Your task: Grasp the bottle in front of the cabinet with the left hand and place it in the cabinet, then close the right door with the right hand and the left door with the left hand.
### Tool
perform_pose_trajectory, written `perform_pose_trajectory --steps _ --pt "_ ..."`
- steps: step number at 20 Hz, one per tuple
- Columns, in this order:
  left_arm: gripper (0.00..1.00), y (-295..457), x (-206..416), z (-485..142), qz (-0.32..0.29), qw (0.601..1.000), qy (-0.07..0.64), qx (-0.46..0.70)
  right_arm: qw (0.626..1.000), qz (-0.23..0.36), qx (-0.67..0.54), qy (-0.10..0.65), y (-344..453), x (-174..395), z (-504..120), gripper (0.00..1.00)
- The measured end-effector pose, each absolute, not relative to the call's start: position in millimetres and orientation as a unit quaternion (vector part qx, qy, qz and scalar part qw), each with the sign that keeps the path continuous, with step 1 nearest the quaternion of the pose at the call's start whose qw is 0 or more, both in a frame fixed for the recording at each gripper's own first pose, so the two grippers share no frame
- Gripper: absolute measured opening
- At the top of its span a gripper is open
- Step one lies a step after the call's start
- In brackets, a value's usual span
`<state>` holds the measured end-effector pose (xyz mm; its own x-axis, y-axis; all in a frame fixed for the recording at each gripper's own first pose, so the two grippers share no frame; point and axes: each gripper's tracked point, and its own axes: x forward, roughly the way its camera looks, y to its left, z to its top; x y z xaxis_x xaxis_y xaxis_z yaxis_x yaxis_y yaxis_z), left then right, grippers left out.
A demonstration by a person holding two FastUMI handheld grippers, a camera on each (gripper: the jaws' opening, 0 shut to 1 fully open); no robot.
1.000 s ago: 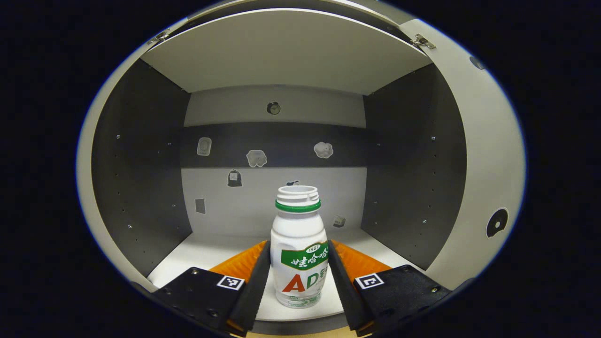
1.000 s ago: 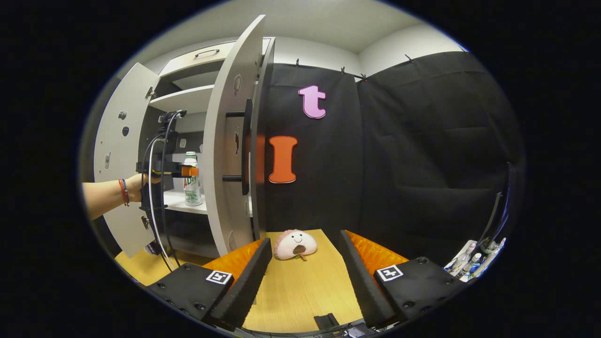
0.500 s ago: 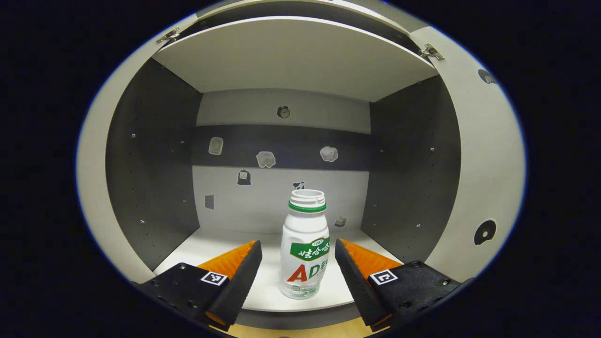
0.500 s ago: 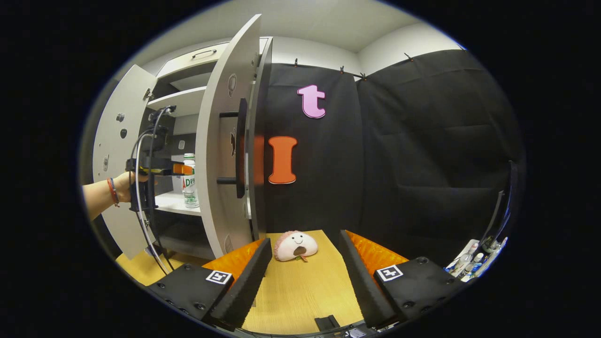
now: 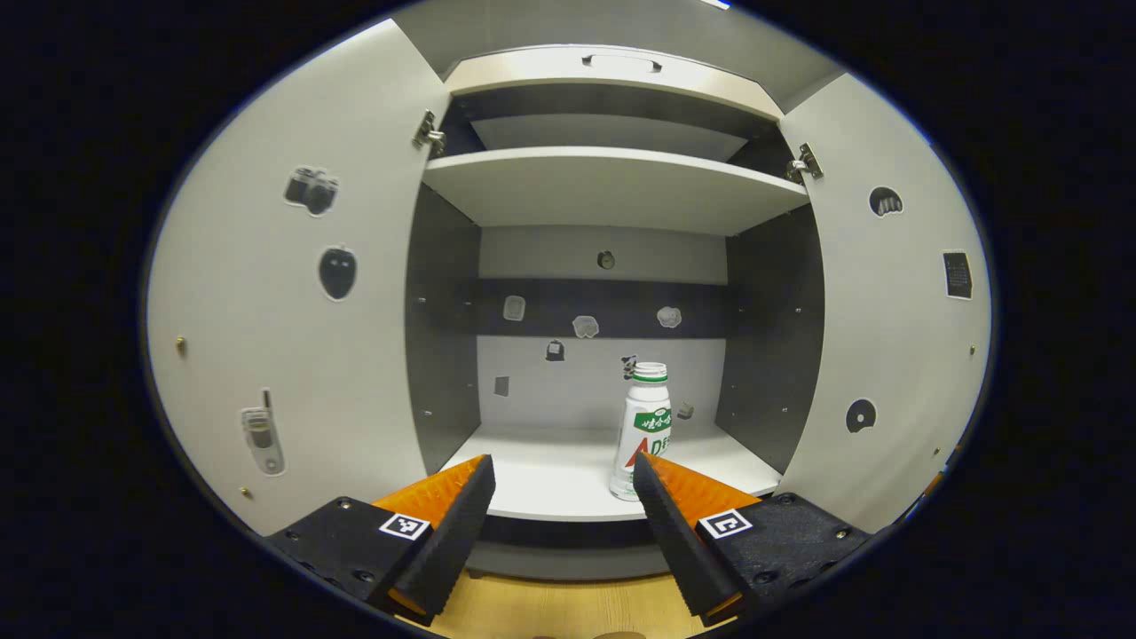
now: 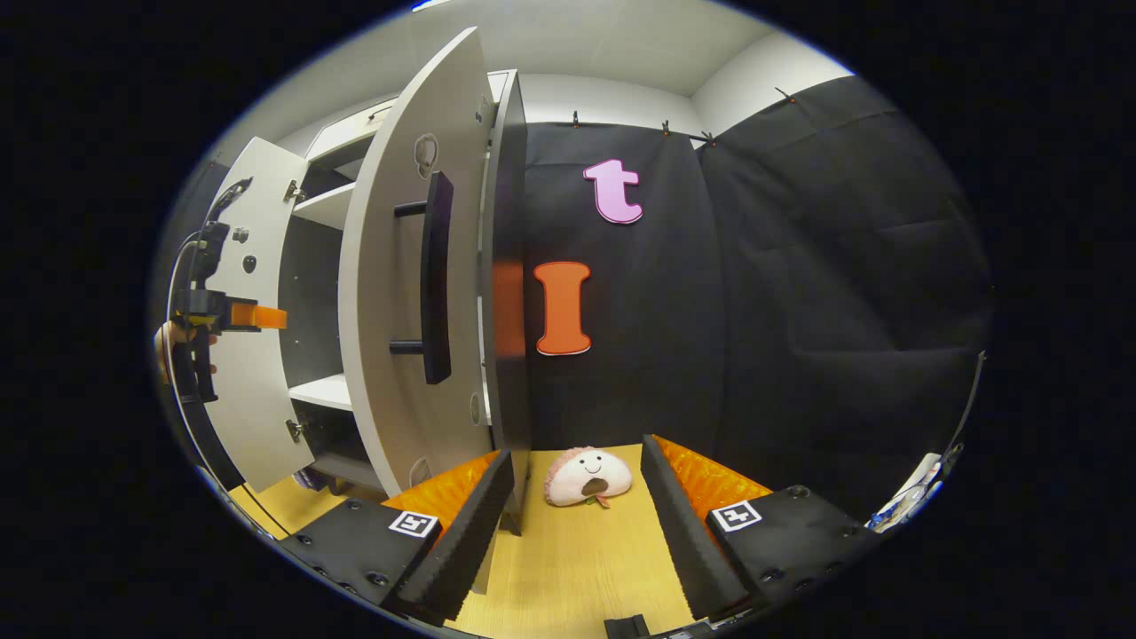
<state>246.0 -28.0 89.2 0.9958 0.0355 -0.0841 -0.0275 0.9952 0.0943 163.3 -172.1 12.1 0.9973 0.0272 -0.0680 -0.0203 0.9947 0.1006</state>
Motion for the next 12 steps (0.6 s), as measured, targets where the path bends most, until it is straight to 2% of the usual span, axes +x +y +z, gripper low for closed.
perform_pose_trajectory --steps 3,5,6,9,10,11,12 --pt "0.92 -3 195 100 0.048 0.997 0.024 0.059 0.998 0.02 0.044 0.033 -165 179 6 0.97" --pt "0.97 16 164 95 0.072 0.995 0.028 0.069 0.999 0.015 0.027 0.033 -158 189 -1 0.96" --pt "0.92 24 151 93 0.08 0.994 0.027 0.068 0.999 0.015 0.026 0.037 -152 192 -5 0.96" --pt "0.97 36 125 85 0.075 0.996 0.022 0.051 0.998 0.011 0.036 0.044 -135 196 -14 0.96" --pt "0.95 41 117 82 0.078 0.996 0.017 0.045 0.999 0.008 0.034 0.042 -130 198 -16 0.96" --pt "0.95 44 108 80 0.078 0.996 0.013 0.039 0.999 0.001 0.029 0.039 -129 197 -16 0.92" --pt "0.95 44 99 77 0.074 0.997 0.009 0.033 0.999 -0.01 0.024 0.034 -131 197 -15 0.95"
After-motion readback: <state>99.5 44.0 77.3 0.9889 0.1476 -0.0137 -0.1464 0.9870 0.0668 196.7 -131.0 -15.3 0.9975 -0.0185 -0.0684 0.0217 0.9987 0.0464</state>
